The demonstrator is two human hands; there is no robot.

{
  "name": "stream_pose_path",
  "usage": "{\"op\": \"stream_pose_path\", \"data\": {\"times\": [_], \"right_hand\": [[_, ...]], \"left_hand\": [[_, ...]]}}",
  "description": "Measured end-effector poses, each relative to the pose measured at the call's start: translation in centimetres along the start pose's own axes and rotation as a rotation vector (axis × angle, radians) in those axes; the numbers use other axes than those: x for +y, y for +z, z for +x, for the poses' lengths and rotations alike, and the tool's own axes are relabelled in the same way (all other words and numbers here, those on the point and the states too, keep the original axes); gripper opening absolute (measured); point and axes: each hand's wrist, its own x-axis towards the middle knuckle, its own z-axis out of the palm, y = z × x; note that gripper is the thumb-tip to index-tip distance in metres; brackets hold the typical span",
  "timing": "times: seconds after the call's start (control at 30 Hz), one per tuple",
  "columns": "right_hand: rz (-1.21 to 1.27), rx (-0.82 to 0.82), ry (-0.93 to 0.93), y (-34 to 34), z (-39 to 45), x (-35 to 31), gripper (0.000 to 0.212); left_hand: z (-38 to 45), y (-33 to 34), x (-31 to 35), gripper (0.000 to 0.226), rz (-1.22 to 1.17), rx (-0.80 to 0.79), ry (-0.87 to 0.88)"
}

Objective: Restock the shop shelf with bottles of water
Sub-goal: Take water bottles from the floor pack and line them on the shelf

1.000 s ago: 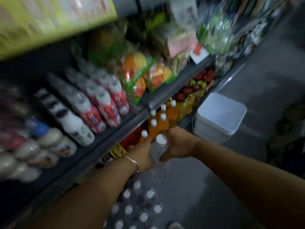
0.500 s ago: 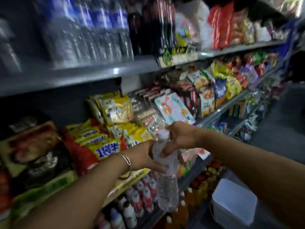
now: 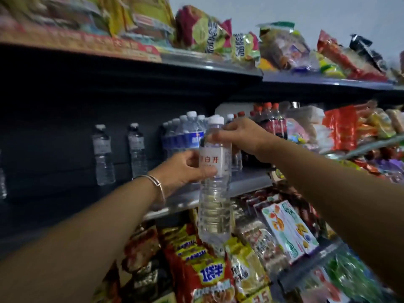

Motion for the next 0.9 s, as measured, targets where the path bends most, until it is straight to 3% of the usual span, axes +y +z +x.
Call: {"op": "stream_pose_path", "data": {"times": [0.1, 0.27, 0.43, 0.57, 0.7, 0.9], "right_hand": [[0.053, 0.034, -0.063, 1.2, 4.2, -2.5, 0.036], [0.14, 0.015, -0.14, 4.2, 10.3, -4.0, 0.035], [0.18, -0.051, -0.18, 8.2, 16.1, -3.3, 0.056], [0.194, -0.113, -0.21, 11.8, 20.1, -2.2, 0.064], [0.216, -0.159, -0.204, 15.1, 23.0, -1.3, 0.05], [0.249, -0.202, -0.177, 19.2, 25.9, 0.0, 0.05]], "left_hand": [[0.0, -3.9, 1.4, 0.056, 0.017, 0.068, 0.002], [0.0, -8.7, 0.3, 0.043, 0.13, 0.135, -0.074], [0.8, -11.9, -2.9, 0.038, 0.17, 0.14, -0.194], [2.0, -14.0, -5.2, 0.037, 0.229, 0.248, -0.235], [3.1, -16.2, -7.2, 0.033, 0.249, 0.351, -0.297], [4.7, -19.5, -10.7, 0.038, 0.272, 0.466, -0.36]]}}
